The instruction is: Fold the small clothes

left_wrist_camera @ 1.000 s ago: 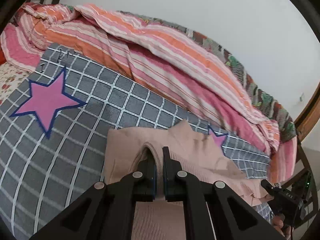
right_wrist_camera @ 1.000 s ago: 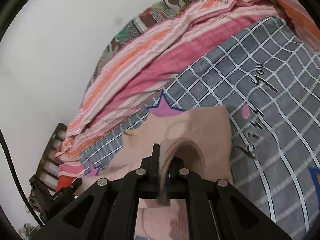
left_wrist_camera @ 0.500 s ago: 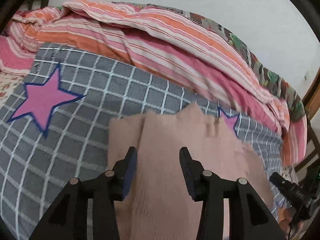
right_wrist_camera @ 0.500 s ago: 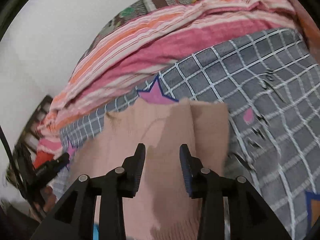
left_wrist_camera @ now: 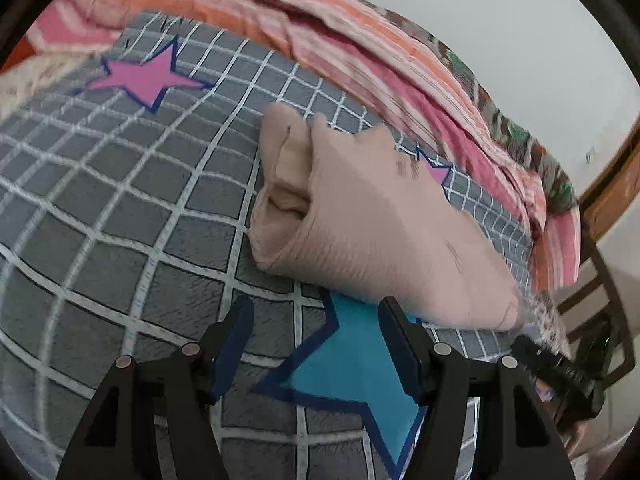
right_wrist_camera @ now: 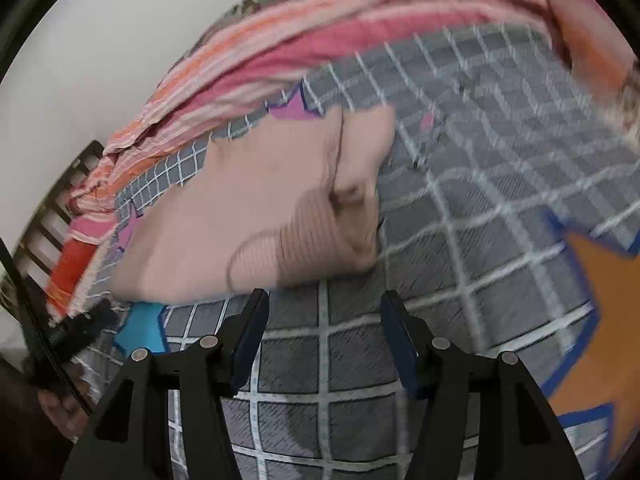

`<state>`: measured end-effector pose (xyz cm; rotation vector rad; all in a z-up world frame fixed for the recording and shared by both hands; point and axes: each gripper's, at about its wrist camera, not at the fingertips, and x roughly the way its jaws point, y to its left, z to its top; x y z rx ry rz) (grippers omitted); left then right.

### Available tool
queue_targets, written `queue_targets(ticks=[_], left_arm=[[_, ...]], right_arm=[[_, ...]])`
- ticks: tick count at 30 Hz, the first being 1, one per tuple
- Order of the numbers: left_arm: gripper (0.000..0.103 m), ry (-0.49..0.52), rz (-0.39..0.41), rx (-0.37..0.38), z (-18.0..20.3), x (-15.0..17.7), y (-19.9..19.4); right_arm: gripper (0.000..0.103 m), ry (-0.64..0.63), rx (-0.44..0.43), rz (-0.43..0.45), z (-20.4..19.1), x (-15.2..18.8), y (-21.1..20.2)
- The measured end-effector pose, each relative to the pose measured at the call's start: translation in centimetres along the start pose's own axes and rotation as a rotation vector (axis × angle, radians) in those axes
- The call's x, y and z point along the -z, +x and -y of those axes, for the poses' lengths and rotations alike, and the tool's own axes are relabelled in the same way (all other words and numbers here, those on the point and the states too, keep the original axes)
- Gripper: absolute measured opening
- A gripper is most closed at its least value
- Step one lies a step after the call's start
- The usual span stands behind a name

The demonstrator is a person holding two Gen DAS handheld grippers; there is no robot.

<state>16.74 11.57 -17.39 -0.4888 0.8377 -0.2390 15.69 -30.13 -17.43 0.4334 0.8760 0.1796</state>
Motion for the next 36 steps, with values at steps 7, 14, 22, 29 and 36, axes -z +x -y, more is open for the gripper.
queue_targets(ticks=[7, 14, 22, 29, 36], left_arm=[[0.043, -0.122, 0.020, 0.026, -0.4, -2.7, 3.4], [0.012, -0.121, 0.025, 0.028, -0.6, -3.4, 4.2], [0.010, -0.099, 0.054, 0.018, 0.1, -3.1, 2.9], [0.010, -0.076, 0.068, 0.011, 0.9, -2.1, 1.2], [0.009, -0.060, 0.068, 0.011, 1.3, 0.1, -1.6]], right_arm=[[0.058, 0.167, -0.059, 0.027, 0.3, -1.8, 2.7], [0.015, 0.109, 0.082, 0.014, -1.2, -3.6, 4.7], [0.009, 0.050, 0.129, 0.031, -2.5, -3.5, 4.0], [0.008, 0.071, 0.108, 0.049, -2.3, -2.8, 2.2], [0.008, 0.057, 0.089, 0.063, -2.8, -1.0, -1.2]])
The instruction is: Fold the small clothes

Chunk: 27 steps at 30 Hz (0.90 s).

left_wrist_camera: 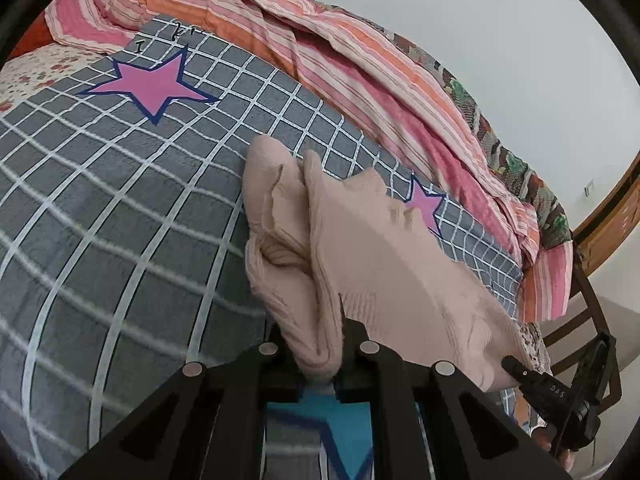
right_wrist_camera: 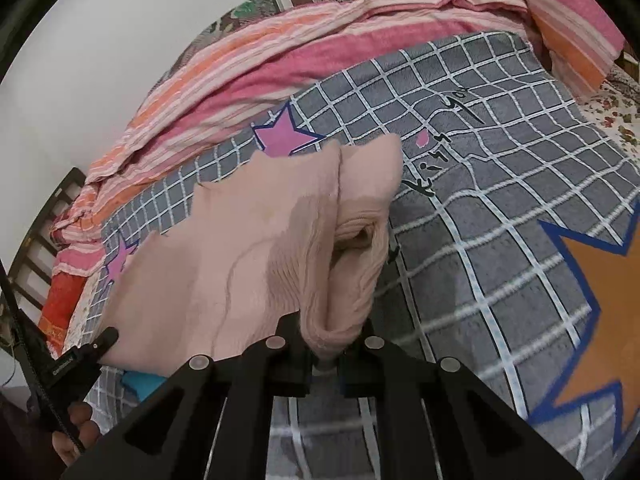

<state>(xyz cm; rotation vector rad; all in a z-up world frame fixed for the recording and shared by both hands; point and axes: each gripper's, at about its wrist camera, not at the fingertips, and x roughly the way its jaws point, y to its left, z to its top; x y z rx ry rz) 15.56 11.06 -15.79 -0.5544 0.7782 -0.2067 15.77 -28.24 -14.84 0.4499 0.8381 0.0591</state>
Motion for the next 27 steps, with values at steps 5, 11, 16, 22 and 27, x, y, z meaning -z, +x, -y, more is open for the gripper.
queue_targets(ticks=[5, 11, 16, 22, 27], left_arm=[[0.010, 0.018, -0.002, 0.006, 0.0, 2.2, -2.6], [0.015, 0.005, -0.057, -0.031, -0.8, 3.8, -3.2], [0.033, 0.051, -0.032, -0.077, -1.2, 3.3, -4.2], [0.040, 0.076, -0.022, -0.089, -1.1, 1.7, -3.4], [0.042, 0.095, -0.007, -0.102, -2.2, 0.2, -2.7]], right_arm=[[0.008, -0.010, -0.014, -0.009, 0.7, 2.6, -3.1], [0.014, -0.035, 0.015, -0.023, 1.5, 5.1, -4.9], [0.038, -0.140, 0.114, 0.073, 1.5, 5.2, -7.1], [0.038, -0.232, 0.102, 0.130, -1.6, 3.7, -7.4], [0.039, -0.323, 0.011, 0.081, -7.1, 4.1, -3.9]])
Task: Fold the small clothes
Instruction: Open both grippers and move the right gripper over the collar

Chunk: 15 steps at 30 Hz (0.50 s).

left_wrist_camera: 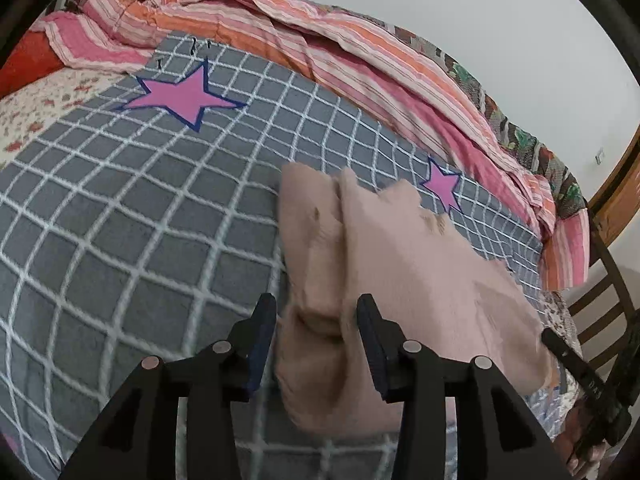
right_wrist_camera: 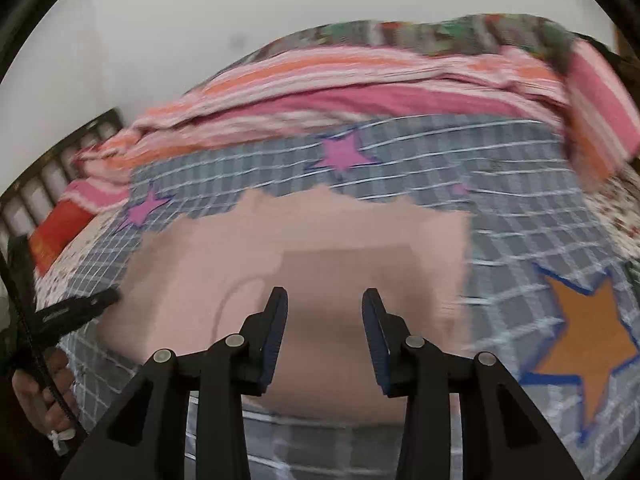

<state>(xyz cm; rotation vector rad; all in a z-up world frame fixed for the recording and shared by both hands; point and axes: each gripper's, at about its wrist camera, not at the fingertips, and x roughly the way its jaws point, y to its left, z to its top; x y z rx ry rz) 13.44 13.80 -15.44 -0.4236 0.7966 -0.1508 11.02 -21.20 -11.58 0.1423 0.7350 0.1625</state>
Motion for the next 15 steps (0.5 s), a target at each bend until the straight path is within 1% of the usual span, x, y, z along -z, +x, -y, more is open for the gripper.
queue_targets(ticks=[3, 4, 5, 8, 10, 13, 15], left_arm=[[0.057, 0.009, 0.024, -0.006, -1.1, -0.9, 0.1], [0.057, 0.016, 0.034, -0.010, -1.5, -1.2, 0.1], [0.057, 0.025, 0.037, -0.017, -1.8, -1.5, 0.2], [0.057, 0.058, 0.036, -0.043, -2.7, -2.0, 0.6], [0.057, 0.070, 0.037, -0.052, -3.2, -2.1, 1.1], [0.057, 0.085, 0.019, -0.034, -3.8, -2.0, 2.2], [0.058, 0.094, 0.026, -0.006, -4.1, -1.8, 2.3]], right_arm=[[0.039, -0.052, -0.039, -0.066, -2.9, 0.2, 3.6], [0.039, -0.065, -0.037, -0.092, -3.5, 0.3, 4.8], [0.039, -0.073, -0.012, -0.117, -4.1, 0.2, 6.2], [0.039, -0.058, 0.056, -0.112, -4.9, -0.3, 8.3], [0.040, -0.027, 0.078, -0.144, -4.9, -1.3, 9.7], [0.040, -0.016, 0.111, -0.178, -5.0, -2.7, 11.7], [0.040, -0.029, 0.139, -0.208, -5.3, -3.7, 13.1]])
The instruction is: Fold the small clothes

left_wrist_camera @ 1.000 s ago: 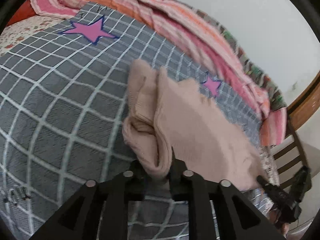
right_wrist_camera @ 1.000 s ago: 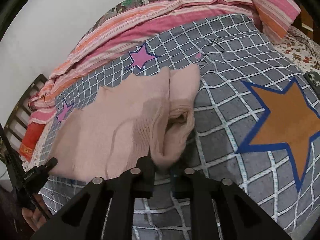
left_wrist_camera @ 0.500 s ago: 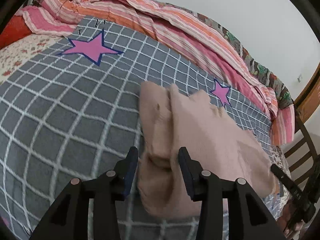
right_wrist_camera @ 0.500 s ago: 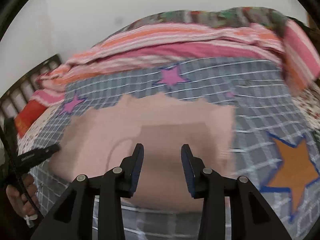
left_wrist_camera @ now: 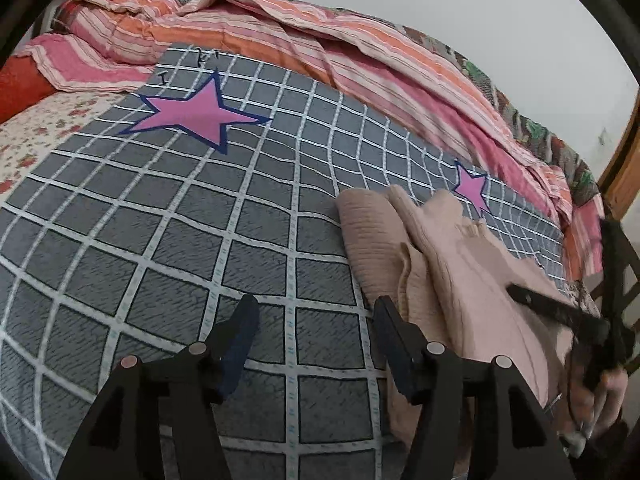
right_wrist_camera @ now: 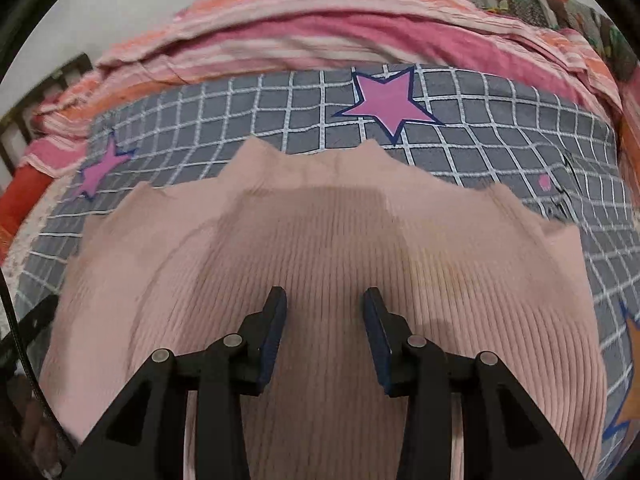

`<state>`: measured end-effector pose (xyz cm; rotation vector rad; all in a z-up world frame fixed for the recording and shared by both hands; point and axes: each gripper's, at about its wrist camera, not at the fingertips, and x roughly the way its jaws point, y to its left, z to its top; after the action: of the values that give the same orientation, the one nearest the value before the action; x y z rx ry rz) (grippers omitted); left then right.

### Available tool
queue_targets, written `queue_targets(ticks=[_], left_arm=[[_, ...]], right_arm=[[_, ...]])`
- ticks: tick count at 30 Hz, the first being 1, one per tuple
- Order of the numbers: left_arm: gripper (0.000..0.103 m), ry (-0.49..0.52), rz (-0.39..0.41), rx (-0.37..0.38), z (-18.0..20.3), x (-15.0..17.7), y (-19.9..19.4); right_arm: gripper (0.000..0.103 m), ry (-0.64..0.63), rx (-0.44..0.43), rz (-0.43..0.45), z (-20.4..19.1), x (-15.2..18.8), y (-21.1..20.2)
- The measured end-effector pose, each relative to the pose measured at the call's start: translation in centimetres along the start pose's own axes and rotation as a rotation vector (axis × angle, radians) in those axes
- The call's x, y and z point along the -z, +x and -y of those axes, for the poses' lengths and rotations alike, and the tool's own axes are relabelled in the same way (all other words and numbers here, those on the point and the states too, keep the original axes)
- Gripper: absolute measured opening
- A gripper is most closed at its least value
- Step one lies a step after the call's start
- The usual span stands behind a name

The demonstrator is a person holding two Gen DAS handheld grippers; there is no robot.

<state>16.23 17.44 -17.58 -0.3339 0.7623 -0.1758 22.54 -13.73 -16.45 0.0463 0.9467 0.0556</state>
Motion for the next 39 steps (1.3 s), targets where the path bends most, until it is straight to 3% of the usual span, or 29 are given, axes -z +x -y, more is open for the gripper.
queue_targets(ticks=[6, 12, 24, 33, 39], left_arm=[[0.060, -0.002, -0.002, 0.166, -0.3, 0.6, -1.2], [0.062, -0.016, -0.043, 0.241, 0.7, 1.9, -1.7], [0.062, -0.115, -0.095, 0.381, 0.7, 5.6, -4.0], [0.060, -0.117, -0.070, 0.319, 3.0, 5.4, -1.8], [0.053, -0.110, -0.046, 0.285, 4.1, 3.5, -0.3]], right_arm=[[0.040, 0.042, 0.027, -0.072, 0.4, -2.8, 3.4], [0.040, 0.063, 0.039, -0.065, 0.4, -3.3, 4.1], [0.040, 0.003, -0.052, 0.028, -0.3, 1.7, -2.2], [0.040, -0.048, 0.006, 0.126, -1.2, 6.6, -5.4], [0.040, -0.064, 0.017, 0.117, -1.5, 9.3, -6.2]])
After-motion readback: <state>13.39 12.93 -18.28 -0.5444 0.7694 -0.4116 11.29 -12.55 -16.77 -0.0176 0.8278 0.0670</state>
